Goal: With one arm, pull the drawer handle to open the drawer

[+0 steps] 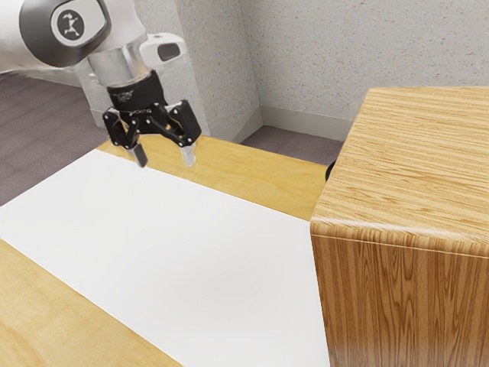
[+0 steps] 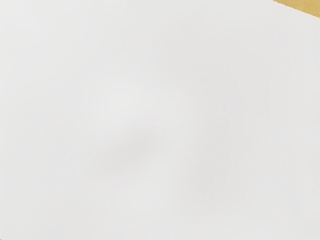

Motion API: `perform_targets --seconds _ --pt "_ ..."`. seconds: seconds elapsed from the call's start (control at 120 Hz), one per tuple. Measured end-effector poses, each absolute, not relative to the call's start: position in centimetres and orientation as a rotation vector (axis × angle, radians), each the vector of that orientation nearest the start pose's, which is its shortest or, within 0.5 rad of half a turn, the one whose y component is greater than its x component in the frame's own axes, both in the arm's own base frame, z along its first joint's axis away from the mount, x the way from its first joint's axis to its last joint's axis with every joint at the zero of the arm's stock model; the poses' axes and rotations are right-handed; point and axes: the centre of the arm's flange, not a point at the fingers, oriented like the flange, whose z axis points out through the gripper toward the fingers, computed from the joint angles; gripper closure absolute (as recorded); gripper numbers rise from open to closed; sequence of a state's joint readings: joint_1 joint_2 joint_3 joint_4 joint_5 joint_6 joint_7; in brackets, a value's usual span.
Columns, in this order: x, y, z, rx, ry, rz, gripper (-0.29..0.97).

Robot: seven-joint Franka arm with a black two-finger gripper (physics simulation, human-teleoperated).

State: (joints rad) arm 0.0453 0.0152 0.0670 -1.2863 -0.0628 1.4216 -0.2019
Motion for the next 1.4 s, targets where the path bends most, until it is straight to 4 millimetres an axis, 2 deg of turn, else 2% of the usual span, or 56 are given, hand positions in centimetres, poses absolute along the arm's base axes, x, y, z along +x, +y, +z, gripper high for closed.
perform_targets --seconds 0.033,0.075,0.117,0.167,0.275,0.358,0.442,0.508,0.583,0.642,0.683,0.783,0.842,0.892,1.042,1.2,1.308,1.4 --pt "52.0 4.7 76.6 -3.166 -0.437 -0.302 0.0" --pt "50.7 4.0 79.2 -3.163 -0.388 -0.396 0.0" --pt "50.1 3.1 80.4 -3.164 -0.333 -0.444 0.0" --pt "49.8 1.2 81.1 -3.174 -0.245 -0.468 0.0" --pt "49.4 -3.7 81.1 -3.201 -0.027 -0.446 0.0" --pt "49.3 -6.0 80.5 -3.228 0.086 -0.405 0.0" --pt "49.7 -6.7 79.8 -3.272 0.145 -0.366 0.0" --pt "49.9 -6.6 79.4 -3.291 0.161 -0.353 0.0" --pt "50.4 -6.5 78.2 -3.29 0.142 -0.333 0.0" --pt "50.0 -7.1 78.5 -3.254 0.135 -0.371 0.0" --pt "49.4 -8.8 78.8 -3.232 0.166 -0.397 0.0" --pt "48.3 -15.4 78.6 -3.214 0.324 -0.429 0.0" --pt "48.1 -17.5 78.1 -3.226 0.361 -0.442 0.0" --pt "48.4 -17.5 77.9 -3.227 0.345 -0.461 0.0" --pt "49.9 -14.8 78.1 -3.192 0.241 -0.54 0.0" --pt "51.9 -15.7 75.1 -3.223 0.25 -0.57 0.0" --pt "52.1 -15.9 74.9 -3.255 0.246 -0.628 0.0" --pt "52.2 -14.1 75.2 -3.271 0.185 -0.677 0.0"
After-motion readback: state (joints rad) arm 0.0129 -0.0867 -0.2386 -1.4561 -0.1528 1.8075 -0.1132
